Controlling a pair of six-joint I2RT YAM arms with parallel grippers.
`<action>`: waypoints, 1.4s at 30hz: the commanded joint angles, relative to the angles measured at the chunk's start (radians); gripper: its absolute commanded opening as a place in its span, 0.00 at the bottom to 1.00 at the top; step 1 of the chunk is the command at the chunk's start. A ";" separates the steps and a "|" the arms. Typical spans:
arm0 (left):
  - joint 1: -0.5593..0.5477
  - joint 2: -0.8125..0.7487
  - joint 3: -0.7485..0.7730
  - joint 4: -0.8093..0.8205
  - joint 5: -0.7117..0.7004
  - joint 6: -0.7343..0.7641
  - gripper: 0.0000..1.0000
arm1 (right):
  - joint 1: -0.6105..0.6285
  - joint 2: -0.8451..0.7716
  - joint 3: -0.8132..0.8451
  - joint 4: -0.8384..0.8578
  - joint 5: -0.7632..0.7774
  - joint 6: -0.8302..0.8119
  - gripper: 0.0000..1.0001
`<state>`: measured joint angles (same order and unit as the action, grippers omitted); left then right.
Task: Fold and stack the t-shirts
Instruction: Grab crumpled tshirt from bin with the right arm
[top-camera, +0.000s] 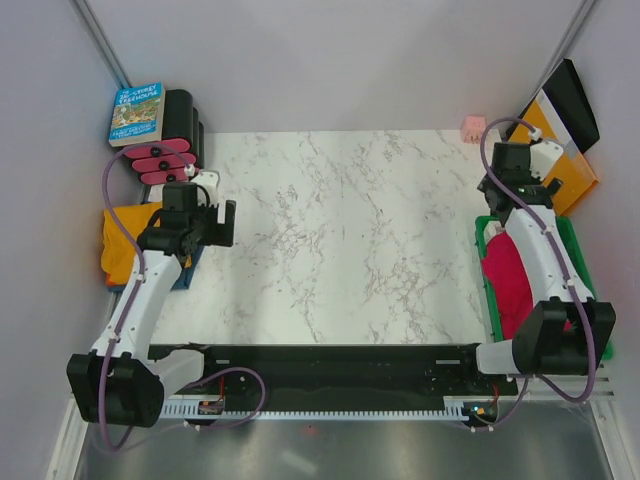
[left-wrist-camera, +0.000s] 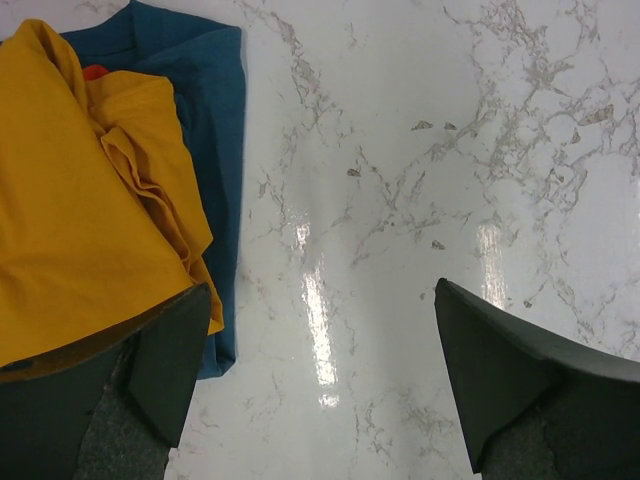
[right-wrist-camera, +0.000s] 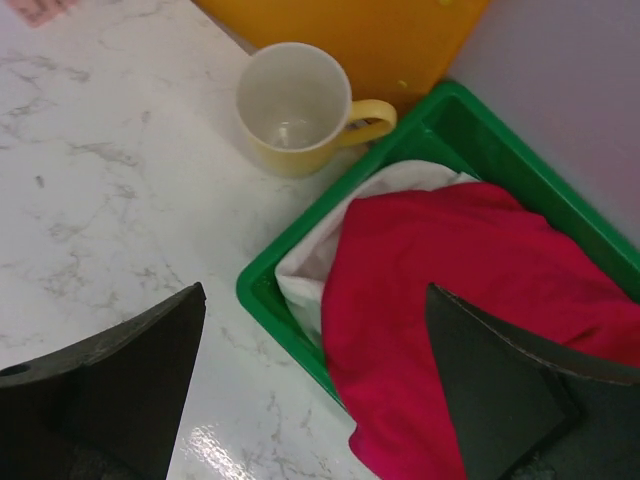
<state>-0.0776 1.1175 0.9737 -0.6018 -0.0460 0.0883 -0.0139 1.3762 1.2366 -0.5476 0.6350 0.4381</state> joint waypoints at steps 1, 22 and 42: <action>0.007 -0.033 0.008 -0.030 0.075 -0.001 1.00 | 0.061 -0.049 -0.037 -0.019 0.044 0.087 0.97; 0.007 -0.032 -0.041 -0.032 0.199 0.051 1.00 | 0.154 -0.363 -0.406 -0.052 0.010 0.171 0.98; 0.007 -0.007 -0.098 -0.007 0.183 0.045 0.99 | -0.020 -0.186 -0.465 -0.017 -0.057 0.197 0.56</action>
<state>-0.0742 1.1061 0.8719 -0.6331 0.1337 0.1078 -0.0204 1.1938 0.7498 -0.5873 0.5831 0.6250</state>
